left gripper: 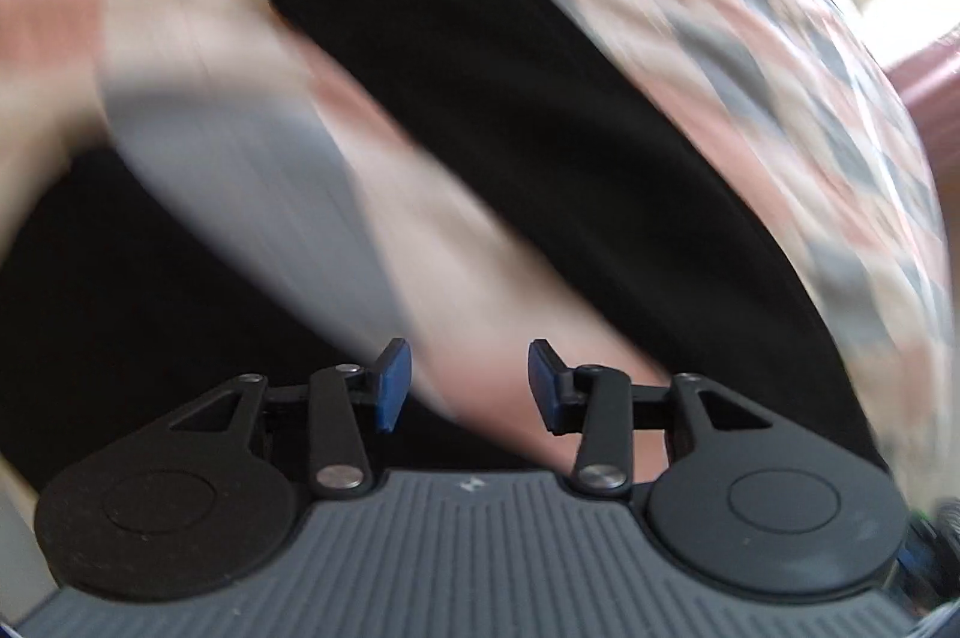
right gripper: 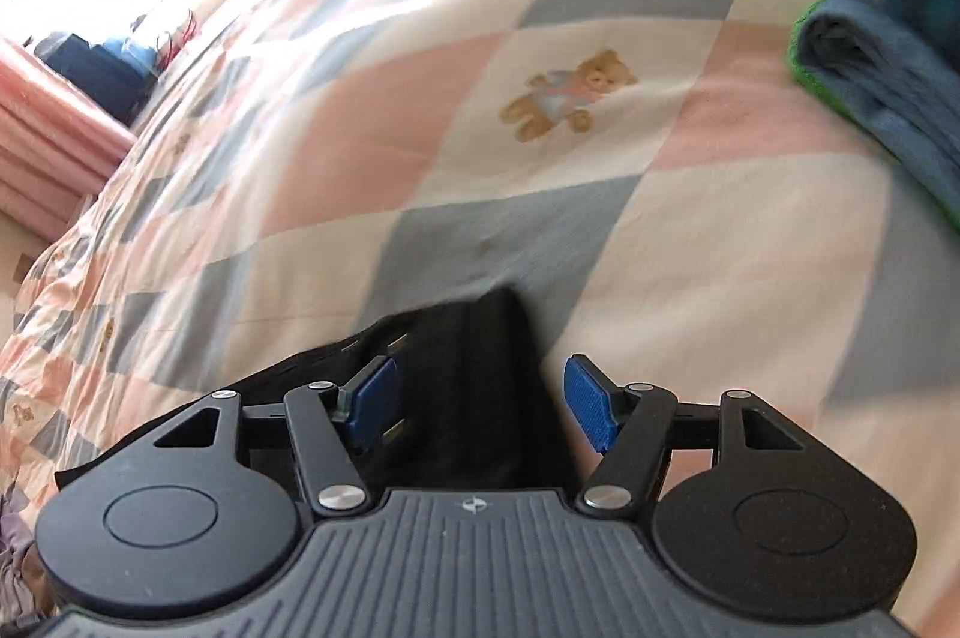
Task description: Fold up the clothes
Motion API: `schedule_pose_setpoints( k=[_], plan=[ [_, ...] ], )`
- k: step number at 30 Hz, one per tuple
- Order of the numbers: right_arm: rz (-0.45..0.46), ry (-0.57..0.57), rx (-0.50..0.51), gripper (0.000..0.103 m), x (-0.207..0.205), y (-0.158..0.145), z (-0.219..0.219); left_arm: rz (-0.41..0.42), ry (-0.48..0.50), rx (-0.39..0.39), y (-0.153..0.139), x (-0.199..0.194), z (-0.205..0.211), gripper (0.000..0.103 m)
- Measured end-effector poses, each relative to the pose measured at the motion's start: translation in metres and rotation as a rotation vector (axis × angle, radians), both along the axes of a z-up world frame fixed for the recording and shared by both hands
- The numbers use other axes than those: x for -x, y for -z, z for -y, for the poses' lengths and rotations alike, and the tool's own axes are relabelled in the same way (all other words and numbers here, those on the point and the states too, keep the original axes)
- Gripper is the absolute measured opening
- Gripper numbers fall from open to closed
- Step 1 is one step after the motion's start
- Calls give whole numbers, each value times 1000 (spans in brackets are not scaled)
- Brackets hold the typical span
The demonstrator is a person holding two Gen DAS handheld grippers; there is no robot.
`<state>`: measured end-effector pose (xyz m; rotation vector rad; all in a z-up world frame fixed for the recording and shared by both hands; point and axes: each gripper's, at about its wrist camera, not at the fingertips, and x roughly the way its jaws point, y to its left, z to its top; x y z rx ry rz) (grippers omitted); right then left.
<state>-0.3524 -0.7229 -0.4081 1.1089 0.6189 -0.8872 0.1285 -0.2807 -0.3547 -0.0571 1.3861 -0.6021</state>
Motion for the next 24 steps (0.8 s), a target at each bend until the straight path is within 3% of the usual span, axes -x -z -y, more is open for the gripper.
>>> schedule_pose_setpoints(
  k=[1, 5, 6, 7, 9, 14, 18, 20, 24],
  plan=[
    [26, -18, -29, 65, 21, 9, 11, -39, -3, 26, 4, 24, 6, 37],
    [232, -127, -167, 69, 20, 35, 38, -118, -41, 46, 18, 96, 24, 38],
    [276, -157, -188, 68, 17, 37, 38, -131, -56, 47, 20, 108, 25, 39],
    [319, -186, -208, 60, 14, 39, 39, -143, -73, 49, 21, 119, 26, 39],
    [309, -255, -123, 32, 7, 16, 31, -161, -98, 53, 22, 137, 28, 39],
    [183, -390, 203, 18, 7, -60, 5, -155, -52, 67, 16, 160, 38, 40],
    [-39, -298, 108, 22, 14, 0, 29, -133, 31, 58, 18, 177, 52, 41],
    [-35, -272, 98, 26, 12, 13, 35, -105, 72, 31, 19, 185, 56, 41],
    [-27, -178, 111, 59, 35, -12, 22, -84, 101, 22, 16, 191, 48, 44]
  ],
)
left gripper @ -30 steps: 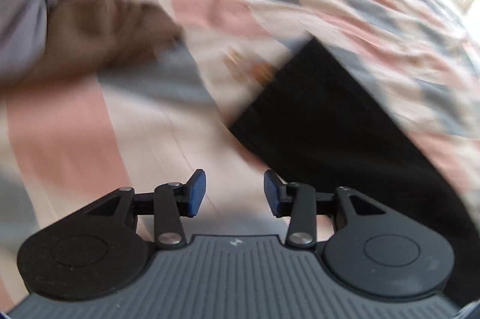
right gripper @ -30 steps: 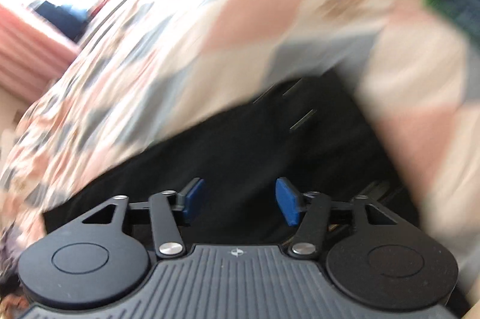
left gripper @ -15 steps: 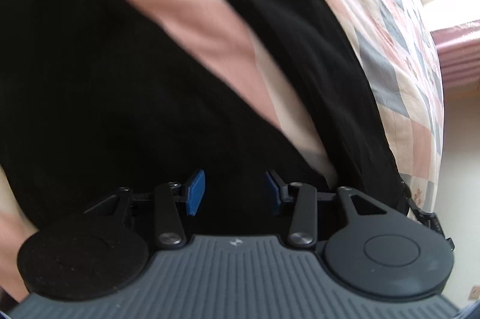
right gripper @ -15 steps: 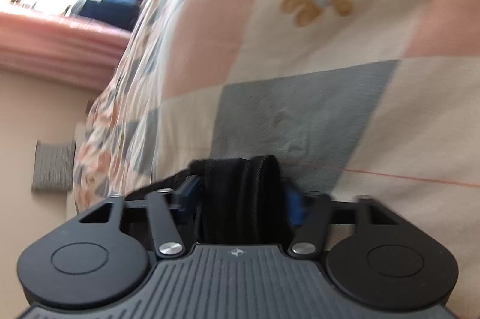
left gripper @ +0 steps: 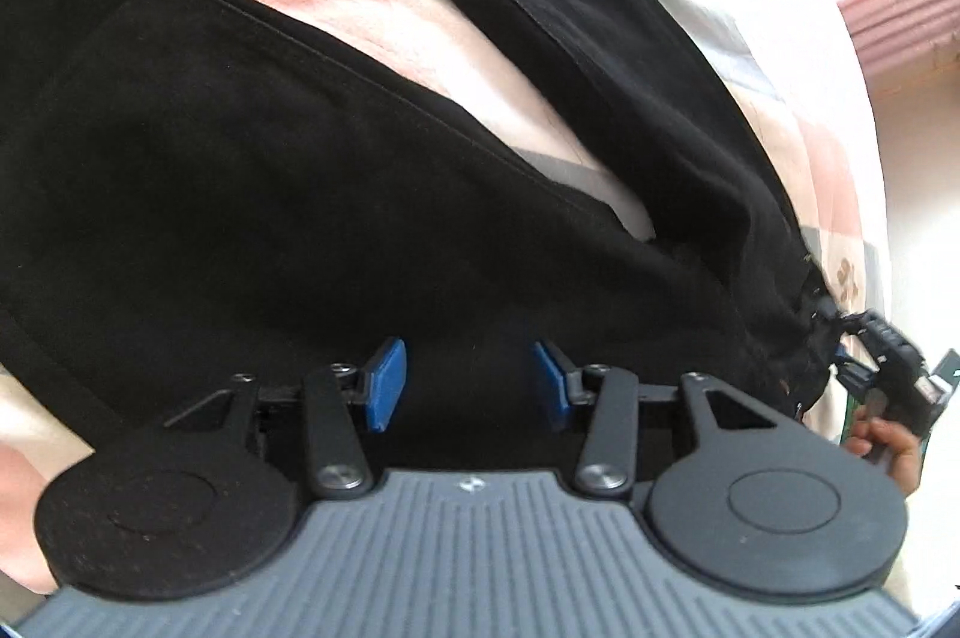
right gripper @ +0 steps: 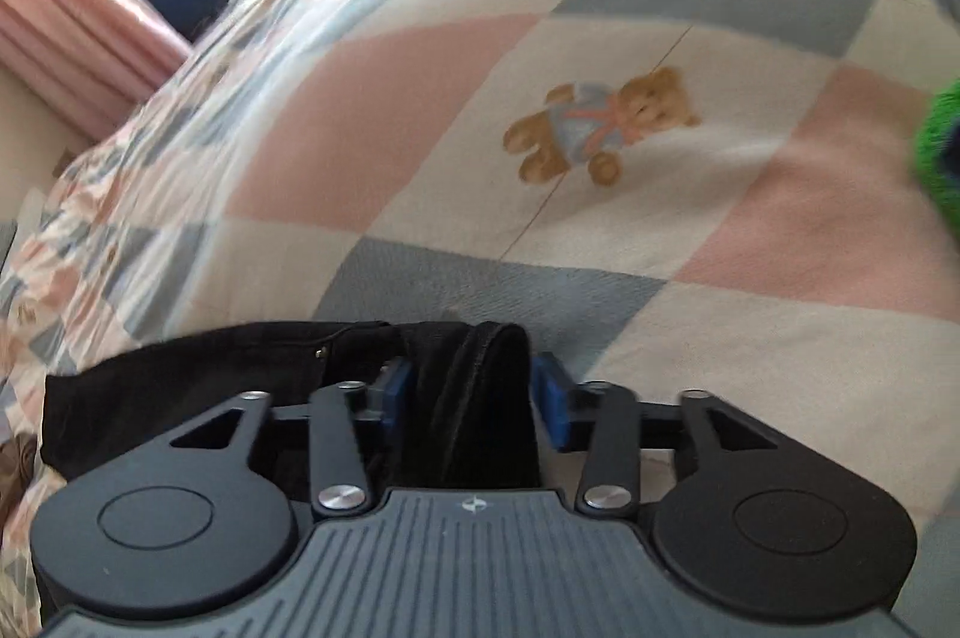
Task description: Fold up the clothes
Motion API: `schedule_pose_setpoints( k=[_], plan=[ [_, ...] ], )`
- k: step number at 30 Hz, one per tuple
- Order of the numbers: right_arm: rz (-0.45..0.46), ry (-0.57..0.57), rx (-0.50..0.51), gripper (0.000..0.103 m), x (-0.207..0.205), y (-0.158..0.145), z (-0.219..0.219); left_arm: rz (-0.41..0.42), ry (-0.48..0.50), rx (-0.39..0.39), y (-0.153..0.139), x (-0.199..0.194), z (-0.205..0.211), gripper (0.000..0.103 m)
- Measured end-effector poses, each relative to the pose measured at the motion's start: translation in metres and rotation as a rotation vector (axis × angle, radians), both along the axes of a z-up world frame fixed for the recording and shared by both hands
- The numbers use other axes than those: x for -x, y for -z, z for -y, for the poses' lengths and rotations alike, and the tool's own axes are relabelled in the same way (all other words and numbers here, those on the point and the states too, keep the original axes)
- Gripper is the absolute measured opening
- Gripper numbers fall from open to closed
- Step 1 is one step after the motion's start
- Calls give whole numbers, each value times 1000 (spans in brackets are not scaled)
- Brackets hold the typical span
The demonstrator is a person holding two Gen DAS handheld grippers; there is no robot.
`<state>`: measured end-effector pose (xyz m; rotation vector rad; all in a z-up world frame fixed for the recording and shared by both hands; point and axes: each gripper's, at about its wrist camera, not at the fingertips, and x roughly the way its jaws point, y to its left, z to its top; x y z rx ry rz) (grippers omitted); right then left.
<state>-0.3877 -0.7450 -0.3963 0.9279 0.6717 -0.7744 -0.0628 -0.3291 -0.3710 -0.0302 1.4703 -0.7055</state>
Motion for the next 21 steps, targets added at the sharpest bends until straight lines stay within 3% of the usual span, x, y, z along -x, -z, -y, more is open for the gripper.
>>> schedule_pose_setpoints(
  k=[2, 5, 8, 11, 15, 17, 18, 19, 20, 21],
  plan=[
    [0, 13, -11, 65, 25, -13, -23, -4, -5, 2, 0, -1, -7, 44],
    [74, 71, -127, 70, 78, -22, -75, -10, -8, 0, 0, -2, -20, 44],
    [159, 214, -285, 70, 135, -17, -140, -29, -16, 4, -1, -2, -37, 44],
    [211, 372, -379, 75, 172, -8, -203, -64, -25, 11, -1, -5, -57, 46],
    [305, 444, -451, 78, 173, 17, -249, -107, -22, 32, 4, -3, -76, 48],
    [321, 439, -426, 78, 155, 25, -253, -106, -8, 48, 6, -4, -81, 48],
    [331, 435, -403, 76, 144, 29, -253, -105, -3, 57, 6, -5, -84, 48],
    [305, 446, -388, 64, 134, 29, -252, -105, 3, 65, 7, -5, -86, 48],
    [269, 460, -376, 36, 124, 28, -250, -108, 10, 71, 8, -7, -87, 48],
    [230, 468, -359, 23, 118, 22, -250, -107, 19, 73, 8, -9, -88, 48]
  ],
)
